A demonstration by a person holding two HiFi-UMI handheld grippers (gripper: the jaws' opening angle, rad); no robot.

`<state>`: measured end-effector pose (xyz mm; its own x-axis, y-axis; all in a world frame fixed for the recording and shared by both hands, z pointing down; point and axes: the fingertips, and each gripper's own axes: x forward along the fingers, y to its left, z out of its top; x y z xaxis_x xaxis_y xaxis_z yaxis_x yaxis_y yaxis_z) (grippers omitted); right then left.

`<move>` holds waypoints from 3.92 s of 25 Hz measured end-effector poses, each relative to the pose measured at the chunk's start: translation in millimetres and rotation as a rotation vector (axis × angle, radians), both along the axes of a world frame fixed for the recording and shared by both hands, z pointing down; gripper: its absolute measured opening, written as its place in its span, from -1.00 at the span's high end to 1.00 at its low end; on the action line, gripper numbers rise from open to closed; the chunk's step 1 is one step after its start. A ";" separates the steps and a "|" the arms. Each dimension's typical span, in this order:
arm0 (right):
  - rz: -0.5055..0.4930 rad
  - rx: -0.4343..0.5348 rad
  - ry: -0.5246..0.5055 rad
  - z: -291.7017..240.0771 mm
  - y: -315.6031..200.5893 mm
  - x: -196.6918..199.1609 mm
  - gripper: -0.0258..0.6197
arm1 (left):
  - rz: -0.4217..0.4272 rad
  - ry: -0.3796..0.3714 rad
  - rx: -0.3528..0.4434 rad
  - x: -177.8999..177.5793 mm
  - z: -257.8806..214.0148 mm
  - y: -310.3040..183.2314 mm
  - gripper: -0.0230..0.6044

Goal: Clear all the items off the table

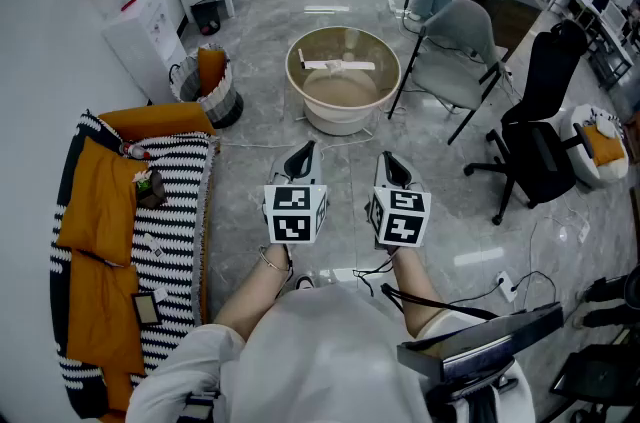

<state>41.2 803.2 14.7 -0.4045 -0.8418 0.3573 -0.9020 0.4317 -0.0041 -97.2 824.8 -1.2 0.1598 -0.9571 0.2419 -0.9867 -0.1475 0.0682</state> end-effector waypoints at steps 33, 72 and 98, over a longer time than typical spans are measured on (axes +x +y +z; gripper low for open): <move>0.097 -0.041 -0.059 23.1 -52.0 -17.9 0.85 | 0.044 0.006 -0.024 -36.9 31.1 -57.9 0.90; 0.046 -0.101 -0.112 53.8 -378.5 44.6 0.85 | 0.007 -0.055 -0.036 12.2 45.5 -379.3 0.90; -0.014 -0.147 -0.020 56.3 -707.0 -23.9 0.85 | -0.059 0.052 -0.108 -78.0 79.3 -718.2 0.90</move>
